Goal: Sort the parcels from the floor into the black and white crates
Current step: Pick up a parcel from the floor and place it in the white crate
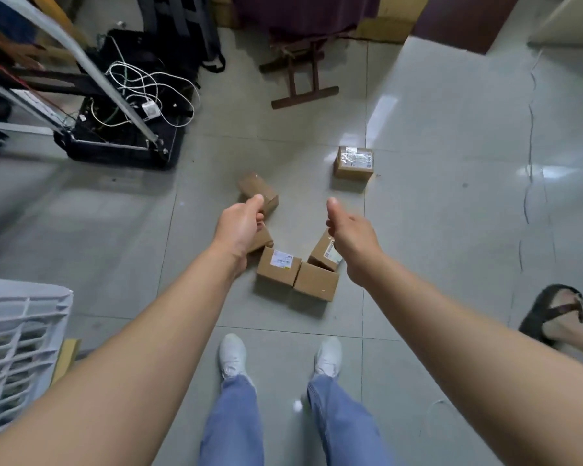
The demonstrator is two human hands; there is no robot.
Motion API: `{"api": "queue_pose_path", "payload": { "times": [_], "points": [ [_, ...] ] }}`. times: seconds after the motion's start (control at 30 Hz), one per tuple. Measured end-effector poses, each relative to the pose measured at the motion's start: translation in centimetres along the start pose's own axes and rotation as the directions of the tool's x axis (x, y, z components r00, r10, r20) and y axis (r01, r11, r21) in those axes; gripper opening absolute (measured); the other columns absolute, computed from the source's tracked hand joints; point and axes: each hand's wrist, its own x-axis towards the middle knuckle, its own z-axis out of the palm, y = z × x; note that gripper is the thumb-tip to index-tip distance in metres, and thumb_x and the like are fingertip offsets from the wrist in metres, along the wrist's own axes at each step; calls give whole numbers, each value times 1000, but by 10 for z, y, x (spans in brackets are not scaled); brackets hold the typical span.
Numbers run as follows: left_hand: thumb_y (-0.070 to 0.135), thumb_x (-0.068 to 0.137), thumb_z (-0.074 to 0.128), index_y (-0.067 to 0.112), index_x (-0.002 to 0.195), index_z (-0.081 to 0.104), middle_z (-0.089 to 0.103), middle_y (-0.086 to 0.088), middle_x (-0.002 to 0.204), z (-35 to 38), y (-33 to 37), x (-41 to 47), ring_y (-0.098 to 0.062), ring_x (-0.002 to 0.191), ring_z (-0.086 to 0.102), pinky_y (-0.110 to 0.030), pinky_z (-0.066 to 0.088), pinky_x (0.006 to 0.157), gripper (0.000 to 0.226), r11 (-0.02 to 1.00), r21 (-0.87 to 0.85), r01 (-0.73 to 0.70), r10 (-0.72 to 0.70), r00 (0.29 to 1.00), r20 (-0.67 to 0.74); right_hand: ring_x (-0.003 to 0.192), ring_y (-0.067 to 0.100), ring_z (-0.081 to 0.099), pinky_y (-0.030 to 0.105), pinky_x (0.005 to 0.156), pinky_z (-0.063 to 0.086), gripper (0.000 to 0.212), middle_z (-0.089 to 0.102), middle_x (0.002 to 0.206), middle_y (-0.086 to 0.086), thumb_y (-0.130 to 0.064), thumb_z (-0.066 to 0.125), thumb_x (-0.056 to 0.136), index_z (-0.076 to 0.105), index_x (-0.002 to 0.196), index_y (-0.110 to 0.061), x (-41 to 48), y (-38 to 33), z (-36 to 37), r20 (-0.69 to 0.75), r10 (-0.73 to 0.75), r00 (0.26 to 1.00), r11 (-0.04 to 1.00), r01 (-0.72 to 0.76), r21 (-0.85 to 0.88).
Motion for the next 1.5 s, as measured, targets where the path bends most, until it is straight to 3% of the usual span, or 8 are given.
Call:
{"api": "queue_pose_path", "payload": {
  "times": [0.23, 0.5, 0.7, 0.8, 0.87, 1.03, 1.3, 1.5],
  "points": [
    [40, 92, 50, 20, 78, 56, 58, 2, 85, 7, -104, 131, -17, 85, 55, -29, 42, 78, 25, 987, 158, 32, -36, 999, 22, 113, 22, 54, 44, 105, 40, 47, 60, 115, 2, -59, 45, 90, 59, 102, -16, 116, 112, 61, -4, 164, 986, 974, -162, 157],
    [33, 96, 49, 22, 68, 51, 54, 9, 74, 20, -237, 267, -4, 69, 50, -20, 37, 63, 30, 962, 263, 73, -82, 996, 23, 70, -2, 55, 22, 71, 42, 37, 64, 57, -18, -52, 44, 94, 55, 71, -26, 235, 248, 132, -9, 229, 973, 963, -226, 146],
    [33, 97, 47, 21, 68, 49, 49, 14, 71, 29, -313, 347, 1, 62, 43, -15, 32, 54, 32, 926, 364, 102, -115, 993, 13, 81, 10, 59, 29, 85, 43, 44, 65, 85, -8, -55, 40, 93, 61, 74, -21, 311, 317, 168, 46, 264, 964, 957, -267, 114],
    [35, 95, 47, 12, 97, 61, 62, 3, 93, 34, -337, 377, -7, 78, 55, -20, 39, 65, 28, 912, 396, 102, -121, 992, 23, 77, 11, 59, 28, 77, 46, 44, 64, 78, -8, -50, 40, 95, 62, 73, -19, 333, 335, 175, 22, 236, 971, 969, -237, 76],
    [39, 95, 46, 7, 119, 58, 61, -2, 113, 39, -348, 391, -19, 97, 57, -25, 40, 79, 42, 910, 397, 122, -145, 989, 27, 82, 14, 60, 30, 79, 46, 43, 67, 88, -3, -48, 39, 96, 66, 84, -17, 343, 340, 179, 5, 194, 981, 980, -194, 37],
    [41, 96, 45, 9, 124, 55, 59, -2, 113, 49, -360, 400, -16, 89, 55, -24, 38, 73, 44, 927, 340, 159, -182, 983, 34, 117, 27, 53, 40, 105, 39, 61, 57, 129, 9, -54, 37, 94, 53, 129, -7, 352, 339, 191, 22, 198, 980, 980, -198, -5],
    [40, 95, 48, 19, 90, 64, 68, 4, 103, 43, -307, 353, -19, 100, 64, -36, 46, 100, 26, 968, 182, 171, -186, 980, 71, 109, 26, 53, 39, 100, 41, 63, 46, 134, 8, -55, 35, 91, 52, 128, -7, 315, 277, 171, -94, 202, 975, 979, -205, -17],
    [41, 96, 47, 17, 82, 63, 70, 4, 93, 32, -197, 265, -16, 87, 66, -30, 49, 88, 32, 994, 50, 102, -106, 989, 101, 104, 22, 55, 37, 90, 46, 57, 53, 124, 7, -56, 38, 89, 52, 122, -11, 239, 167, 129, -147, 130, 981, 990, -121, 68]
  ]
}}
